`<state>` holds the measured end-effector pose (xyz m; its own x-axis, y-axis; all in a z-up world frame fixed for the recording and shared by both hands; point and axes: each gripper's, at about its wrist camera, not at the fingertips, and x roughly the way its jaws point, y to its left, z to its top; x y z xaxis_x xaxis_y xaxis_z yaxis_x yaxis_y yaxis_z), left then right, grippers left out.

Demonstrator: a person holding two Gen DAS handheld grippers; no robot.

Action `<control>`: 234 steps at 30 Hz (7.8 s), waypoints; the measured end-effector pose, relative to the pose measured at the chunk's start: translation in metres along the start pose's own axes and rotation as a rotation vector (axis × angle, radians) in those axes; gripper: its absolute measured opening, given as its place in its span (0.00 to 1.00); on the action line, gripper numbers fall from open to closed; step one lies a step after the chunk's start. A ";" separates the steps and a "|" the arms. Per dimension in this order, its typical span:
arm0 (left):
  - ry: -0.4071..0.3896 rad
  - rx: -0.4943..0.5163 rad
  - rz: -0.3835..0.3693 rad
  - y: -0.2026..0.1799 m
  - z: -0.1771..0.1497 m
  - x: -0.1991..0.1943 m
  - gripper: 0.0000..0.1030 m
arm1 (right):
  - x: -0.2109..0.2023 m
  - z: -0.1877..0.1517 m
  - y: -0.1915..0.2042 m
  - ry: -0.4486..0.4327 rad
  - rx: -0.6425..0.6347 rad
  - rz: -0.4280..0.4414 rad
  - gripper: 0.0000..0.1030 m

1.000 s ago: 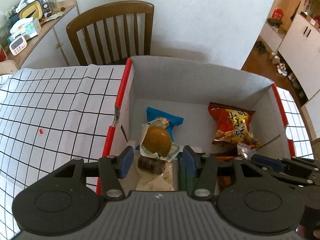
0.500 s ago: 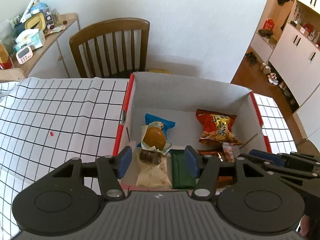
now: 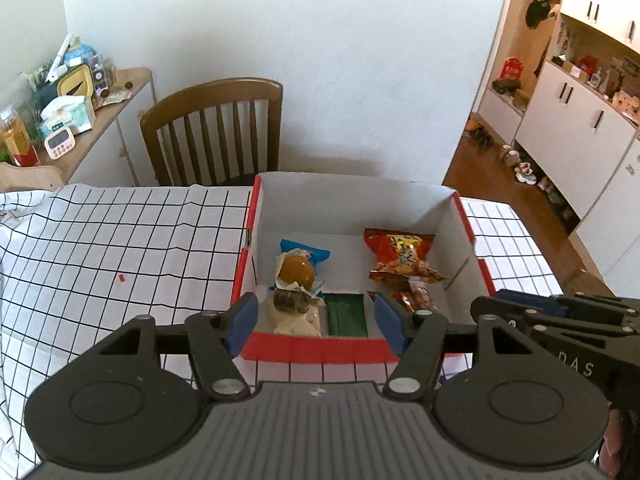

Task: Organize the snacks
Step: 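Open both tools to drop the candy and bun into the red box, then move both tools back toward the yellow and white packets, then grasp the white printed packet with the right tool while the left tool grasps the yellow packet, then carry the white packet and yellow packet over the red box with both tools, then open both tools to drop the packets into the red box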

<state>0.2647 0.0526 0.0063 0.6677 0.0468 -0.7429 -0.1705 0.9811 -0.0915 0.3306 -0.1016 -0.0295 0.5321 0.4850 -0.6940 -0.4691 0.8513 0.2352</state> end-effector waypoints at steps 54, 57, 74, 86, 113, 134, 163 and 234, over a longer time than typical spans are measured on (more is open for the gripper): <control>0.131 0.016 -0.032 -0.026 -0.140 0.034 0.82 | -0.023 -0.137 -0.056 0.108 0.129 -0.024 0.98; 0.156 0.018 -0.014 -0.030 -0.138 0.049 0.82 | -0.007 -0.136 -0.061 0.123 0.074 -0.040 0.97; 0.247 -0.036 -0.002 -0.038 -0.130 0.104 0.82 | 0.062 -0.121 -0.056 0.205 -0.221 0.042 0.90; 0.272 -0.060 -0.051 -0.041 -0.130 0.116 0.55 | 0.069 -0.125 -0.060 0.198 -0.201 0.060 0.71; 0.202 -0.112 -0.093 -0.028 -0.117 0.052 0.36 | 0.001 -0.119 -0.056 0.081 -0.057 -0.049 0.56; 0.027 -0.089 -0.092 -0.026 -0.058 -0.029 0.36 | -0.060 -0.058 -0.004 -0.086 -0.100 -0.001 0.56; 0.040 -0.036 0.014 -0.019 0.024 0.023 0.36 | 0.002 0.015 -0.014 -0.071 -0.091 -0.078 0.56; 0.188 -0.018 -0.001 -0.004 0.004 0.082 0.54 | 0.050 0.002 -0.016 0.084 -0.126 -0.062 0.89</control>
<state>0.3232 0.0531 -0.0519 0.5209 0.0087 -0.8535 -0.1843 0.9775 -0.1025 0.3662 -0.0910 -0.0668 0.5042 0.4097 -0.7602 -0.5246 0.8445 0.1073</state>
